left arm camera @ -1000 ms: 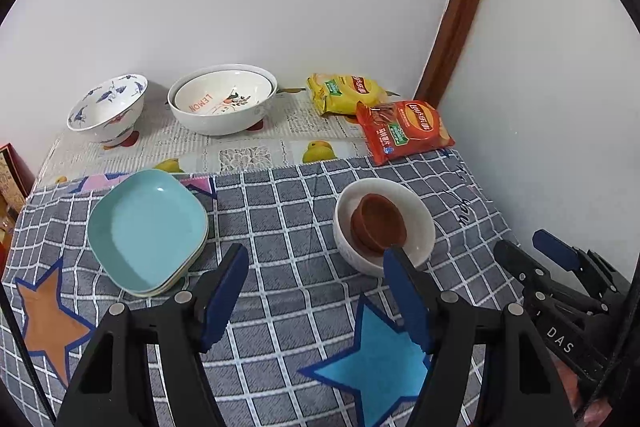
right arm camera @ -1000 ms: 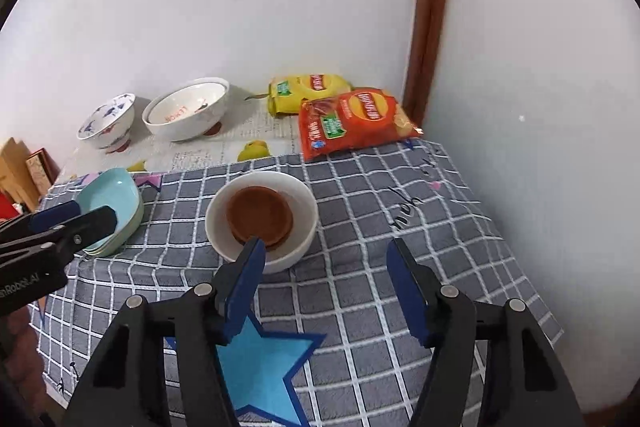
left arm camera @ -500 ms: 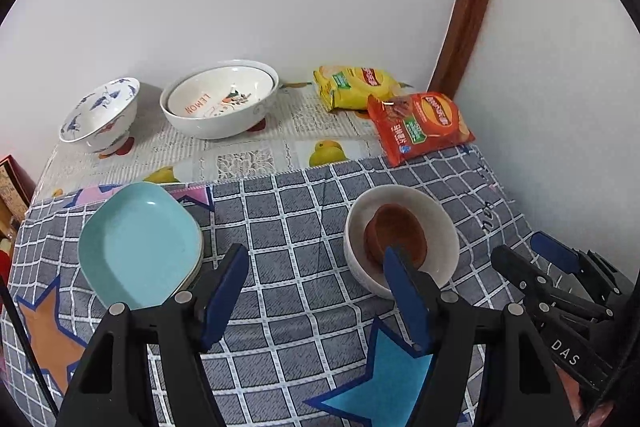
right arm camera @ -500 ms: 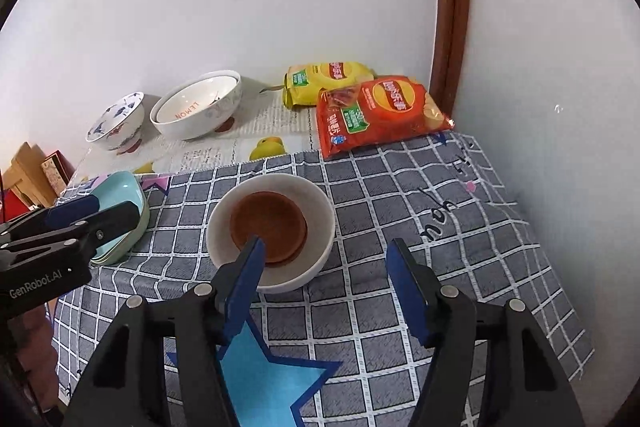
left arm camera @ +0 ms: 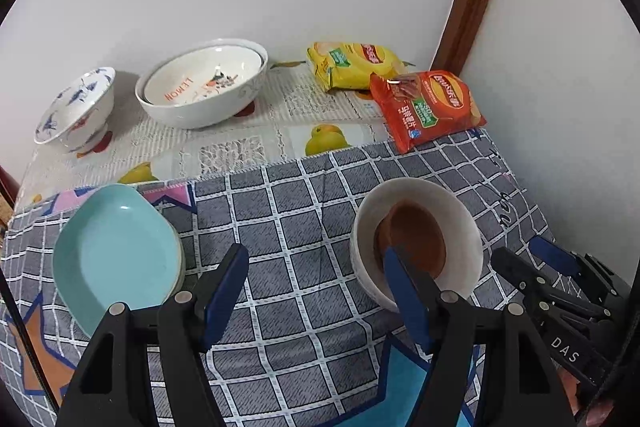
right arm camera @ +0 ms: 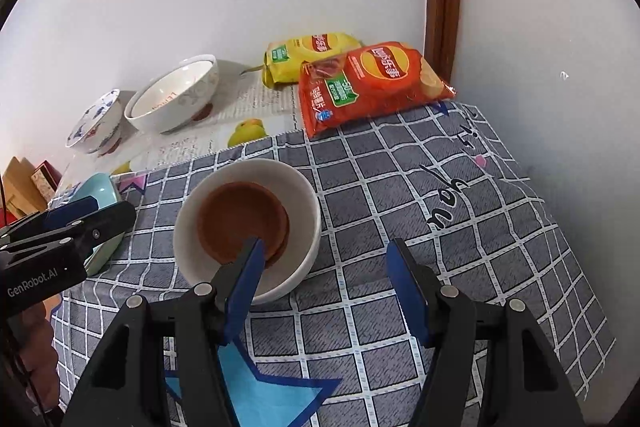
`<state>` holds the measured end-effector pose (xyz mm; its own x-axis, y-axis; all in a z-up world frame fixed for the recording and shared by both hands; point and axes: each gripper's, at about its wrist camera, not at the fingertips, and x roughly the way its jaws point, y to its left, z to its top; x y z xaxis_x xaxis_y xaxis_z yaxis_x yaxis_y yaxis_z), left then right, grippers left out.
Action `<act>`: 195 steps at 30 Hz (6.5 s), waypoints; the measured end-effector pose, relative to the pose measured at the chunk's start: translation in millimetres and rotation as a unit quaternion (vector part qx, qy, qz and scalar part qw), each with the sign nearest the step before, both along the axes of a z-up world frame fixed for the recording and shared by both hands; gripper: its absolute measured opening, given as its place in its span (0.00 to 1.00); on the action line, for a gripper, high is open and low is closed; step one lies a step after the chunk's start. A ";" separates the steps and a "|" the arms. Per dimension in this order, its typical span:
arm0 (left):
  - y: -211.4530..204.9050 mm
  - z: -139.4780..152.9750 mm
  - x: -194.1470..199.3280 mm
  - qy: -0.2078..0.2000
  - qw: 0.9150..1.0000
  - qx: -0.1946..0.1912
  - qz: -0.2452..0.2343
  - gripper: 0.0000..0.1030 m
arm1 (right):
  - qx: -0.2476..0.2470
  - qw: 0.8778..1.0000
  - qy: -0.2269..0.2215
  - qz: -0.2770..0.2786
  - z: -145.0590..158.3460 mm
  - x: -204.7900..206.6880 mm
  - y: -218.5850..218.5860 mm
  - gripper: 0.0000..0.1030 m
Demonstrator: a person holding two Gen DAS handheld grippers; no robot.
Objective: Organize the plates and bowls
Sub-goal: 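Move the right gripper to the rim of the white bowl, then close the right gripper on the white bowl rim, then lift the white bowl with the right gripper and carry it over the teal plate, then lower the white bowl onto the teal plate and open the right gripper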
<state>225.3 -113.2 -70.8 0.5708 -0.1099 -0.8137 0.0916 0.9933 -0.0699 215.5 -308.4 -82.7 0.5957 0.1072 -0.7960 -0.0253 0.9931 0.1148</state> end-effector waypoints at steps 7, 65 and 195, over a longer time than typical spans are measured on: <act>9.2 -11.7 12.6 0.023 0.999 -0.031 0.000 0.66 | -0.005 1.000 0.004 0.001 -6.6 10.5 1.7 0.60; -32.1 -76.0 61.5 0.111 0.994 0.017 -0.018 0.37 | 0.024 0.997 0.071 -0.025 -62.0 59.4 1.4 0.33; 230.8 -13.2 21.6 0.071 0.996 -0.041 0.041 0.11 | 0.083 0.995 0.042 0.026 -1.2 44.0 266.4 0.10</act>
